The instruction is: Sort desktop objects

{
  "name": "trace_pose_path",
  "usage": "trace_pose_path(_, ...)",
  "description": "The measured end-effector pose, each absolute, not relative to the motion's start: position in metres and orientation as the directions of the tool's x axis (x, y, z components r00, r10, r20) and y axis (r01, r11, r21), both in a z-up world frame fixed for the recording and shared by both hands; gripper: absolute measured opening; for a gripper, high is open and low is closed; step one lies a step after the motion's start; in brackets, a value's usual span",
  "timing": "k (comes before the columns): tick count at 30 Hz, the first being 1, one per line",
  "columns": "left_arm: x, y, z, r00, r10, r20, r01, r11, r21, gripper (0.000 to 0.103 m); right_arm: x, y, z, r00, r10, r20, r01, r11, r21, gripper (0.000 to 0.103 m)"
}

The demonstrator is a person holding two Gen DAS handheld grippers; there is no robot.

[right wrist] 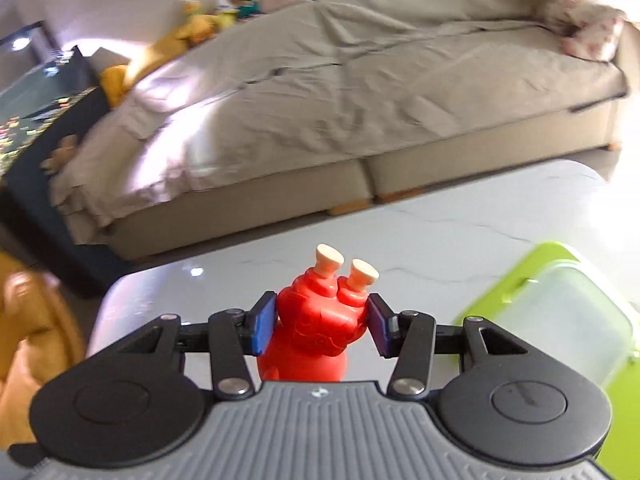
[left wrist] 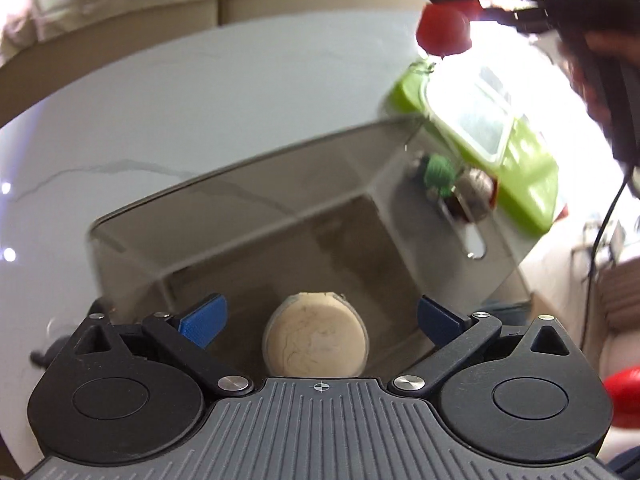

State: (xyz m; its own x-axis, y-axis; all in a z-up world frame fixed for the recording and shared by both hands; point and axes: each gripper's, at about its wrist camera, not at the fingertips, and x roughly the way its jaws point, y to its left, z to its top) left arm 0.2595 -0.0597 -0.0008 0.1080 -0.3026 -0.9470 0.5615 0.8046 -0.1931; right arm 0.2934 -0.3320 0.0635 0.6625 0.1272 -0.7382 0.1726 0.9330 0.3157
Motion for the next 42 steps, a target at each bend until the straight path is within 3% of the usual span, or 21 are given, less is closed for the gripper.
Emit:
trace_pose_path(3,0.271,-0.081,-0.038,0.049,-0.204,-0.978,0.583,0.801,-0.138,0.103,0.314,-0.357,0.007,0.597,0.08,-0.798,0.248,0.928,0.279,0.051)
trace_pose_path(8,0.276,-0.096,-0.079,-0.056,-0.142,-0.988,0.624,0.768,-0.145,0.103,0.342,-0.348,-0.079,0.496,0.091,-0.863,0.274,0.927,0.255,0.051)
trace_pose_path(14,0.278,-0.106,-0.115,-0.118,-0.031,-0.993,0.651,0.752,-0.101,0.103,0.355,-0.337,-0.111,0.463,0.119,-0.878,0.25,0.933,0.258,0.051)
trace_pose_path(20,0.27,-0.112,-0.136,-0.165,0.002,-0.986,0.674,0.731,-0.111,0.103,0.356,-0.335,-0.11,0.464,0.138,-0.875,0.241,0.931,0.274,0.053)
trace_pose_path(23,0.268,-0.11,-0.141,-0.194,-0.021,-0.981,0.662,0.735,-0.147,0.103,0.352,-0.337,-0.106,0.477,0.156,-0.865,0.23,0.928,0.294,0.069)
trace_pose_path(31,0.264,-0.103,-0.162,-0.292,-0.098,-0.951,0.62,0.738,-0.266,0.103,0.293,-0.347,-0.058,0.609,0.156,-0.778,0.173,0.931,0.322,0.079)
trace_pose_path(42,0.242,-0.124,-0.119,-0.1,-0.247,-0.964,0.7,0.671,-0.245,0.098,0.18,-0.375,-0.022,0.723,0.275,-0.634,0.128,0.848,0.514,0.086)
